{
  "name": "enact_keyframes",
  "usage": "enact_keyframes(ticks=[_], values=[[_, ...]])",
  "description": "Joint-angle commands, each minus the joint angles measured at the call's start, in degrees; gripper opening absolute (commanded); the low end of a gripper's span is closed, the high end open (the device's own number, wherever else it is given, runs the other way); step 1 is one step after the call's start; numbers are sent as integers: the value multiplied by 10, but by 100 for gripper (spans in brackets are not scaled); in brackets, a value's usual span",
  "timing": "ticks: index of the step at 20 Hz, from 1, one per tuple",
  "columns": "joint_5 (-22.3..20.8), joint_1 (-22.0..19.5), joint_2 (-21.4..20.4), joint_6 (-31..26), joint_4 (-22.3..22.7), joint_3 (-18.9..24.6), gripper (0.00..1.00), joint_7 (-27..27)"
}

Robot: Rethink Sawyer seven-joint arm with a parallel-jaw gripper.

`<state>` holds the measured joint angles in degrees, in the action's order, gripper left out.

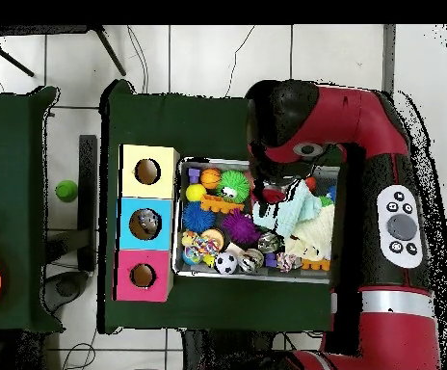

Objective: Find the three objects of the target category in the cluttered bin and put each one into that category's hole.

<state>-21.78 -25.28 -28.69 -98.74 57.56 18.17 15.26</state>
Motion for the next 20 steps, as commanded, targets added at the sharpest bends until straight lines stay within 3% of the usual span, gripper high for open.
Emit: enact_keyframes(ticks=[1,8,20], values=[[69,30,9,39,68,6,100,195],[109,46,12,112,134,-13,100,222],[105,66,30,179,156,-46,100,228]])
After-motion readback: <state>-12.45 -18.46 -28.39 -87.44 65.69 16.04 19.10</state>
